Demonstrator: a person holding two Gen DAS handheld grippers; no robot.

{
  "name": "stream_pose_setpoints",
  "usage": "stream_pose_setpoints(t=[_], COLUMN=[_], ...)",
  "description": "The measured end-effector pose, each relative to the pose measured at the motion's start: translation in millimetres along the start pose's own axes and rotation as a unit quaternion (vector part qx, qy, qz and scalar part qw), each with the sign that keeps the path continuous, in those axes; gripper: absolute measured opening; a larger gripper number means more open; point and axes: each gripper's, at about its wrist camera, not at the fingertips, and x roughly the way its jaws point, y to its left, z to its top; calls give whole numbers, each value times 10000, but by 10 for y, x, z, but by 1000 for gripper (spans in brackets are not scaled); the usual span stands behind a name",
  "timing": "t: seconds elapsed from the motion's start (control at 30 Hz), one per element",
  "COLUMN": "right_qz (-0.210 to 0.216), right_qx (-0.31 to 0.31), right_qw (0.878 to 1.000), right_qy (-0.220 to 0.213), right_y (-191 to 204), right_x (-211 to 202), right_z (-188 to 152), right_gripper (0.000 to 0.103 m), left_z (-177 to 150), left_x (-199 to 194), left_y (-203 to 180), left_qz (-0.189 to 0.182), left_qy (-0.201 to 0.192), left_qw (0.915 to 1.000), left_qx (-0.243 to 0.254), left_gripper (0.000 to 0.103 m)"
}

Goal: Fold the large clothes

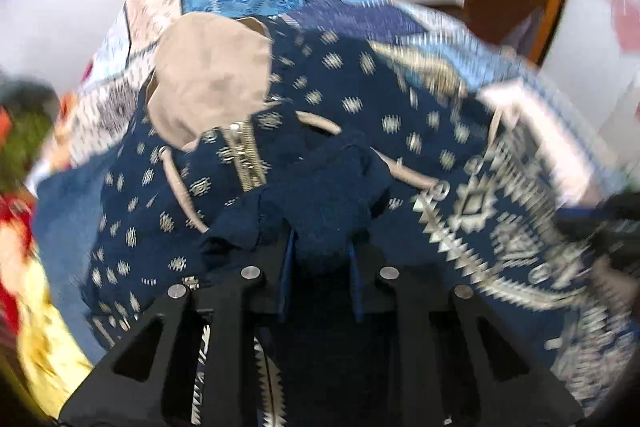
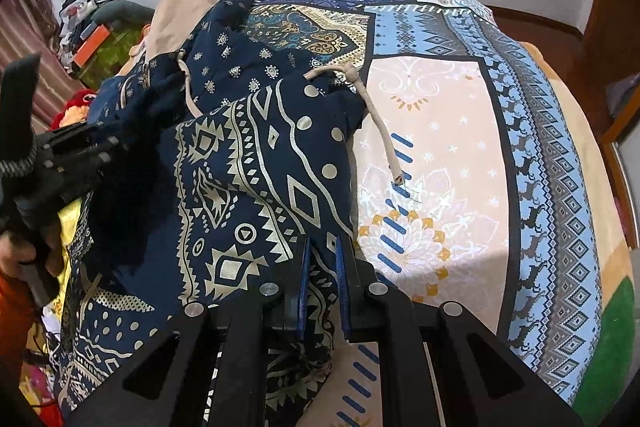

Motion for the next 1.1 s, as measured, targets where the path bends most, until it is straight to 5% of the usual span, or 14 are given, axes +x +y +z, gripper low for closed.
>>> stream_pose_setpoints(t=[0.17, 0.33, 0.43, 0.6, 0.7, 0.83, 0.97, 1.1], right_qz=[-77, -295, -499, -557, -966, -1736, -2237, -2202], right_qx=[-24, -214, -357, -592, -914, -1739, -2219, -2098], right_qw=[9999, 9992, 9981, 9967, 9910, 9693, 9490, 9526], right_qy=[78, 150, 1, -47, 157, 56, 66, 37], right_y=[20, 97, 165, 327, 437, 593, 656, 622], right_x=[2, -45, -155, -154, 92, 205, 259, 250], right_z=[22, 65, 131, 218, 169, 61, -42, -53], right_gripper=[9, 9, 9, 9, 9, 8, 8, 8], left_z=[34, -51, -133, -425, -588, -763, -963, -1200], left_x=[-499, -1008, -1170, -1174, -1079, -1067, -1039, -972], left_y=[421, 1018, 1221, 1380, 1418, 1583, 1878, 2059], left_qz=[-514, -1300, -1365, -1164, -1006, -830, -252, -21], left_qy=[-344, -561, -553, -202, 13, -31, -1, 114], left_qw=[9949, 9732, 9680, 9722, 9740, 9713, 9725, 9735], left_qx=[-793, -1813, -2031, -2023, -2031, -2230, -2315, -2282], left_gripper=[21, 20, 19, 20, 20, 20, 20, 19])
